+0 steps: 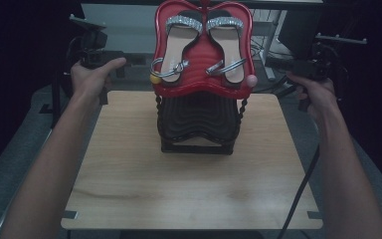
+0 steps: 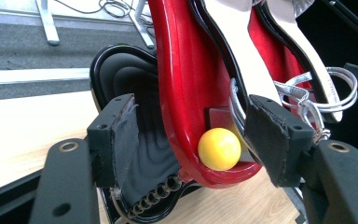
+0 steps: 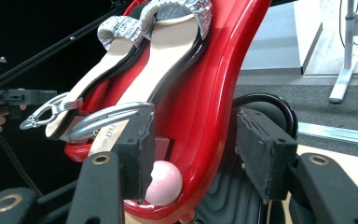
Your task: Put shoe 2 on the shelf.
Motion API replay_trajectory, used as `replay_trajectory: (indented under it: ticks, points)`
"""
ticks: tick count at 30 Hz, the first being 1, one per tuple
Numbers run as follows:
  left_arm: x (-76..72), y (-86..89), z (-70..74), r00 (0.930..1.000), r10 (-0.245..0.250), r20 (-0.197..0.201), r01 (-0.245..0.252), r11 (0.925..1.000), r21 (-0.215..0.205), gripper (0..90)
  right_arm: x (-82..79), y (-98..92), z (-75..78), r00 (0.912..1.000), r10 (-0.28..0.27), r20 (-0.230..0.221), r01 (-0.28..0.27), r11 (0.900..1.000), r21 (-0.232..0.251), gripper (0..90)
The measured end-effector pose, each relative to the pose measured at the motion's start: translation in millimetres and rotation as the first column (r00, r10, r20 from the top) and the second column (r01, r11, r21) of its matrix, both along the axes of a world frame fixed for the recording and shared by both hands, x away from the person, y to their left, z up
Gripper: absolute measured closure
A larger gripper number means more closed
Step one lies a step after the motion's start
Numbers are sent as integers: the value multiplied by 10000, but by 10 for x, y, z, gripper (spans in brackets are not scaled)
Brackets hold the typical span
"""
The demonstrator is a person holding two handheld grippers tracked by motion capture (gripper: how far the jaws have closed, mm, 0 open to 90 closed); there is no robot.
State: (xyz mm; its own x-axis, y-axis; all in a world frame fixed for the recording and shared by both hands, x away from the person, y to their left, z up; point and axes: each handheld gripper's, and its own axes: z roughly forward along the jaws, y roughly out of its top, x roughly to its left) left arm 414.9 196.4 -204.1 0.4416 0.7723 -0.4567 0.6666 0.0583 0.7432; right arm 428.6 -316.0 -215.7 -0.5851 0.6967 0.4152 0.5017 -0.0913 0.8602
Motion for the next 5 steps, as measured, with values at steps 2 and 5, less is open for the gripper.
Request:
replay_trajectory:
  ticks: [2, 5]
  points:
    - [-2, 6, 2, 10000, -28, -2, 28, 10000, 29, 348, -4, 13, 8, 10000, 12, 34, -12, 10000, 12, 475]
    - [-6, 14, 4, 10000, -3, 7, 3, 10000, 7, 349, -10, 27, 18, 10000, 44, 55, -43, 10000, -56, 478]
